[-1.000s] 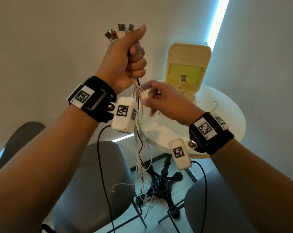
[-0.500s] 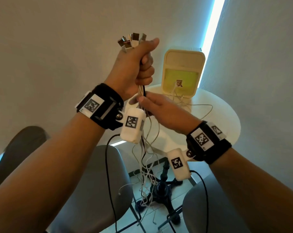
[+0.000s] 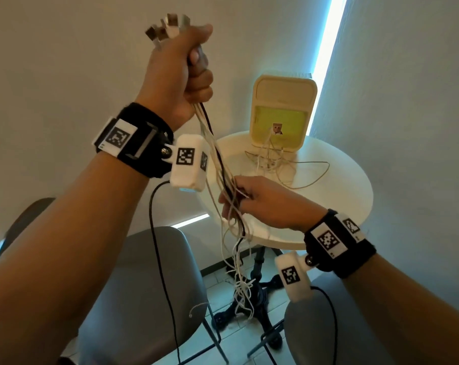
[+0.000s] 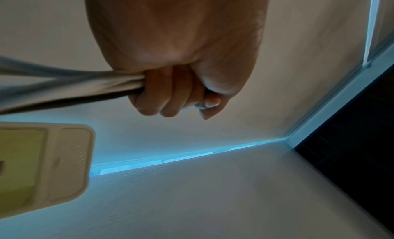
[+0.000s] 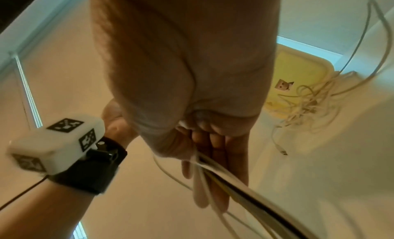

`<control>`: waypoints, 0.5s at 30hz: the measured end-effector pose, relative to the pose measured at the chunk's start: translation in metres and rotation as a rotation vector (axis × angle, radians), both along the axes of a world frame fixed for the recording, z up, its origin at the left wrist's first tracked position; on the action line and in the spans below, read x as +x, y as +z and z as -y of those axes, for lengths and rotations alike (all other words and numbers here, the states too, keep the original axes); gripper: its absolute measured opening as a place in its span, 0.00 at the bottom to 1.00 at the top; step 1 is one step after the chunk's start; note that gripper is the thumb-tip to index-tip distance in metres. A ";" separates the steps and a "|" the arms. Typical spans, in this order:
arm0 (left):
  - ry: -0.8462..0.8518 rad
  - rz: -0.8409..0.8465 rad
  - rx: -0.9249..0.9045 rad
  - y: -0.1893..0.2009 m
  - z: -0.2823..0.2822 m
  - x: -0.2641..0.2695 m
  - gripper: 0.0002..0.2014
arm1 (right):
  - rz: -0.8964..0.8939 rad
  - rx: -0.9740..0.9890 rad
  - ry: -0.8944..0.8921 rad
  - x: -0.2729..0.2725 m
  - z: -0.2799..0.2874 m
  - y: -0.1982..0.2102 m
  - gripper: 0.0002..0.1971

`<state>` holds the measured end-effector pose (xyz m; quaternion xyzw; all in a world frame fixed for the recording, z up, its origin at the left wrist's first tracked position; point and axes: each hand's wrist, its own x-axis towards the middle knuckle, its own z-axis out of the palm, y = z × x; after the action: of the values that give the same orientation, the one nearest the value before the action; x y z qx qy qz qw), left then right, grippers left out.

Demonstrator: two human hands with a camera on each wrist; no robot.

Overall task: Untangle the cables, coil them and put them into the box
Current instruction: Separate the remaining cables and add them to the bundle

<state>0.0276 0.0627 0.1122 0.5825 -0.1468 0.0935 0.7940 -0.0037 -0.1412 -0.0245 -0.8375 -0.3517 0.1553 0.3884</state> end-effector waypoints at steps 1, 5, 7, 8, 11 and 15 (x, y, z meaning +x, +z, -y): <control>0.022 0.026 0.000 0.008 -0.003 0.000 0.24 | 0.021 -0.068 0.010 -0.003 -0.001 -0.003 0.09; 0.049 0.088 -0.026 0.035 -0.012 0.001 0.23 | 0.043 -0.200 0.049 -0.013 0.003 -0.020 0.10; 0.034 0.084 0.031 0.033 -0.008 0.001 0.23 | 0.049 -0.215 0.057 -0.006 0.012 -0.007 0.22; 0.022 0.071 0.056 0.027 -0.005 0.002 0.24 | 0.031 -0.209 0.060 0.000 0.017 0.004 0.31; -0.026 -0.003 0.065 0.007 0.007 0.003 0.26 | -0.039 -0.111 0.024 0.014 0.028 0.039 0.47; -0.052 -0.109 0.020 -0.017 0.023 0.004 0.26 | 0.012 0.104 -0.148 0.025 0.003 0.044 0.41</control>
<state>0.0318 0.0396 0.0951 0.5907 -0.1191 0.0397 0.7971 0.0216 -0.1441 0.0200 -0.8408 -0.2988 0.1027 0.4395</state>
